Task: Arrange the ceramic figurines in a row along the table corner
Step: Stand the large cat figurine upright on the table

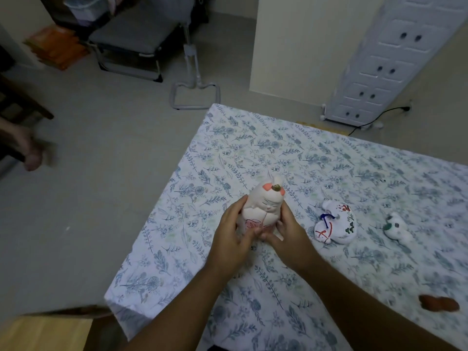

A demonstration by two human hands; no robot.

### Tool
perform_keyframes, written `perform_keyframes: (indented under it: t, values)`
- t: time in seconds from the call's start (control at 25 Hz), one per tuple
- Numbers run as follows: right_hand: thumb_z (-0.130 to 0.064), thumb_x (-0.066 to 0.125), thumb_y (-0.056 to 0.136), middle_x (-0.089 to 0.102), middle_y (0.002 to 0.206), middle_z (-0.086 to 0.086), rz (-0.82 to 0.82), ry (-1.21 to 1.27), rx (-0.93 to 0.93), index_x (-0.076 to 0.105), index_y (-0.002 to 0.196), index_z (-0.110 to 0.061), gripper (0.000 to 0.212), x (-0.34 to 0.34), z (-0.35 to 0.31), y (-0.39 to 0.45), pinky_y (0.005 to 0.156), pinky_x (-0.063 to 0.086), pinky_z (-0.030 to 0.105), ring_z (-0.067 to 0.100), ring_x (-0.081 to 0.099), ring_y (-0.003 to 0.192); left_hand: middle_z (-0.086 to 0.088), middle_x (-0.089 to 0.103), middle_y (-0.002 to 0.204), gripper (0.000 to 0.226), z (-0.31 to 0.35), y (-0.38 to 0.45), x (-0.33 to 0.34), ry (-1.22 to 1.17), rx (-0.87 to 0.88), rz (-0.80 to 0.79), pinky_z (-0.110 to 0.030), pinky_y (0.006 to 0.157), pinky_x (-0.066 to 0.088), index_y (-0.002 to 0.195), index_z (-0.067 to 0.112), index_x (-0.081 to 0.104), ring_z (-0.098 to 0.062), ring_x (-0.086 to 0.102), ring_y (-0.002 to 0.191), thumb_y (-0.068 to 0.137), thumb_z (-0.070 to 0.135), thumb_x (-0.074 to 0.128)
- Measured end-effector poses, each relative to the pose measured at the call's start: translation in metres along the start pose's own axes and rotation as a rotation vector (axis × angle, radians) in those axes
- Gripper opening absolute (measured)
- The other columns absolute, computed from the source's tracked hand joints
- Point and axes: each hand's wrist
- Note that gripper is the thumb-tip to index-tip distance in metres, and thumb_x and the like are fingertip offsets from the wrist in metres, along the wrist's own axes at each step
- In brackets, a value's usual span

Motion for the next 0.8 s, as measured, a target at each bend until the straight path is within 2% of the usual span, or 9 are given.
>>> perform_keyframes:
  t: [0.12, 0.2, 0.32, 0.44, 0.48, 0.56, 0.64, 0.72, 0.8]
  values:
    - [0.007, 0.069, 0.086, 0.057, 0.137, -0.022, -0.022, -0.032, -0.029, 0.029, 0.149, -0.042, 0.090, -0.001, -0.001, 0.001, 0.098, 0.050, 0.018, -0.003, 0.056, 0.127, 0.011, 0.049, 0.149, 0.069, -0.002, -0.001, 0.004, 0.017, 0.015, 0.014, -0.047, 0.109, 0.048, 0.153, 0.033, 0.037, -0.013, 0.046, 0.140, 0.093, 0.027, 0.071]
    - [0.013, 0.065, 0.087, 0.054, 0.136, -0.019, -0.044, -0.003, -0.031, 0.027, 0.149, -0.035, 0.087, -0.001, -0.004, 0.002, 0.093, 0.051, 0.014, -0.008, 0.056, 0.123, 0.011, 0.048, 0.150, 0.069, -0.005, 0.001, 0.003, 0.026, 0.025, 0.003, -0.048, 0.109, 0.049, 0.153, 0.033, 0.036, -0.015, 0.047, 0.140, 0.094, 0.028, 0.070]
    - [0.016, 0.062, 0.087, 0.052, 0.140, -0.012, -0.072, 0.011, -0.050, 0.025, 0.152, -0.025, 0.085, -0.001, -0.008, 0.000, 0.092, 0.051, 0.013, -0.007, 0.055, 0.124, 0.011, 0.048, 0.152, 0.070, -0.007, 0.002, 0.003, 0.024, 0.029, -0.012, -0.049, 0.109, 0.048, 0.155, 0.032, 0.034, -0.015, 0.046, 0.141, 0.095, 0.027, 0.070]
    - [0.017, 0.061, 0.087, 0.054, 0.131, -0.018, -0.058, 0.006, -0.058, 0.030, 0.148, -0.024, 0.080, -0.002, -0.016, -0.004, 0.089, 0.052, 0.011, -0.016, 0.056, 0.116, 0.012, 0.047, 0.153, 0.072, -0.004, 0.000, 0.003, 0.052, 0.032, -0.004, -0.048, 0.110, 0.047, 0.155, 0.034, 0.034, -0.010, 0.045, 0.142, 0.093, 0.033, 0.071]
    - [0.010, 0.066, 0.087, 0.057, 0.129, -0.020, -0.041, -0.024, -0.058, 0.033, 0.147, -0.027, 0.077, -0.004, -0.017, -0.006, 0.088, 0.052, 0.011, -0.016, 0.056, 0.115, 0.012, 0.048, 0.152, 0.073, -0.002, -0.001, 0.002, 0.087, 0.037, 0.005, -0.046, 0.109, 0.048, 0.155, 0.033, 0.035, -0.008, 0.045, 0.141, 0.093, 0.035, 0.072]
    - [-0.017, 0.073, 0.088, 0.060, 0.131, -0.020, 0.009, -0.136, -0.079, 0.040, 0.145, -0.036, 0.068, -0.008, -0.015, -0.013, 0.095, 0.050, 0.019, -0.009, 0.055, 0.120, 0.010, 0.050, 0.151, 0.071, 0.005, -0.009, 0.002, 0.167, 0.061, 0.051, -0.044, 0.109, 0.048, 0.154, 0.030, 0.037, -0.007, 0.045, 0.140, 0.092, 0.040, 0.071]
    - [-0.039, 0.068, 0.090, 0.053, 0.145, -0.014, 0.094, -0.373, -0.093, 0.037, 0.148, -0.036, 0.065, -0.019, -0.004, -0.022, 0.109, 0.043, 0.033, 0.003, 0.045, 0.135, 0.005, 0.049, 0.153, 0.065, 0.012, -0.026, 0.006, 0.236, 0.137, 0.137, -0.046, 0.111, 0.045, 0.151, 0.024, 0.042, -0.010, 0.043, 0.143, 0.094, 0.039, 0.068]
    - [-0.040, 0.061, 0.094, 0.043, 0.156, -0.007, 0.172, -0.523, -0.090, 0.034, 0.152, -0.029, 0.065, -0.036, 0.005, -0.037, 0.119, 0.032, 0.040, 0.011, 0.033, 0.146, 0.000, 0.046, 0.156, 0.062, 0.017, -0.049, 0.018, 0.299, 0.240, 0.182, -0.047, 0.115, 0.041, 0.151, 0.017, 0.044, -0.014, 0.040, 0.147, 0.095, 0.030, 0.067]
    - [-0.040, 0.057, 0.097, 0.040, 0.158, -0.004, 0.225, -0.585, -0.086, 0.035, 0.153, -0.025, 0.062, -0.060, 0.011, -0.053, 0.122, 0.025, 0.039, 0.014, 0.029, 0.149, -0.002, 0.044, 0.158, 0.060, 0.025, -0.068, 0.040, 0.346, 0.311, 0.115, -0.044, 0.118, 0.037, 0.150, 0.015, 0.046, -0.017, 0.036, 0.149, 0.095, 0.027, 0.066]
Point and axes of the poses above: each hand's wrist, its own y-axis towards the middle knuckle, its own x-axis out of the palm, z = x × y
